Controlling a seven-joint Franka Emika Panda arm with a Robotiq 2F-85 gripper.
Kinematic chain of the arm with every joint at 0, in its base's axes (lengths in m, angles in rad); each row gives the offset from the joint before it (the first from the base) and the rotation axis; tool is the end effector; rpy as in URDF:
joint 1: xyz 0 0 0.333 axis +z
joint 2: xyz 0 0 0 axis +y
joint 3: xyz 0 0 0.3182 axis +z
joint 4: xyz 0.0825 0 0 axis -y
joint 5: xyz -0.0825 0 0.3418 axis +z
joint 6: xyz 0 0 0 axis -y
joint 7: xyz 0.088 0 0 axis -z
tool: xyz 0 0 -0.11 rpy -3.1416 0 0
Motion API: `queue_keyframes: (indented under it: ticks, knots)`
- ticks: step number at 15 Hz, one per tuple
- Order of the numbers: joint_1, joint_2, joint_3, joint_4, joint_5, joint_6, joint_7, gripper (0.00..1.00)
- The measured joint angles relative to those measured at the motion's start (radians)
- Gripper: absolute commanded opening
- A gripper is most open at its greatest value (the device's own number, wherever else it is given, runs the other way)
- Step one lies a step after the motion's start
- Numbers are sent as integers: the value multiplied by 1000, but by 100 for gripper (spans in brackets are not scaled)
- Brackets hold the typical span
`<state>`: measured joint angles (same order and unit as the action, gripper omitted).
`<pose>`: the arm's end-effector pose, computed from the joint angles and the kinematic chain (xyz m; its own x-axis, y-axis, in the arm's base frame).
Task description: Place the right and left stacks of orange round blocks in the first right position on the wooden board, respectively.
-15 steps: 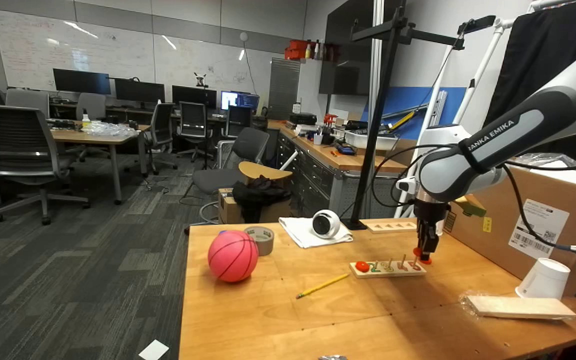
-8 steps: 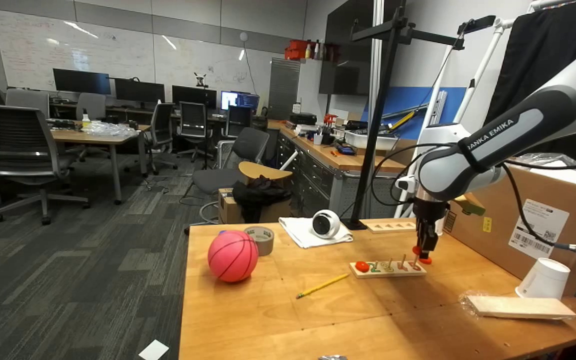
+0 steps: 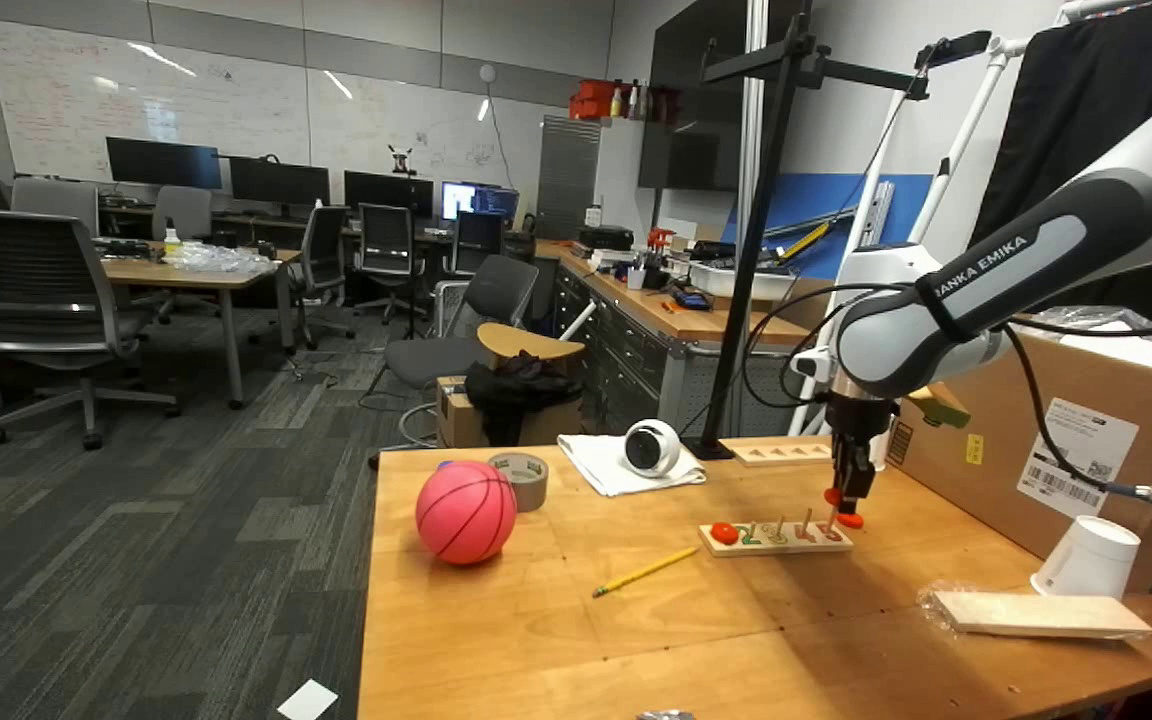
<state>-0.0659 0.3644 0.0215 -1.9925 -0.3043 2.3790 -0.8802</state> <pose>0.5804 -0.0301 0.3097 0.4980 0.8528 -0.1573 0.8664 -0.4819 0.1305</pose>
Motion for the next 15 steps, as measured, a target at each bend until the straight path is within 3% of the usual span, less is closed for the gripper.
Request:
queue_keyframes:
  ticks: [15]
  knots:
    - [0,27,0,25,0,0,0,17]
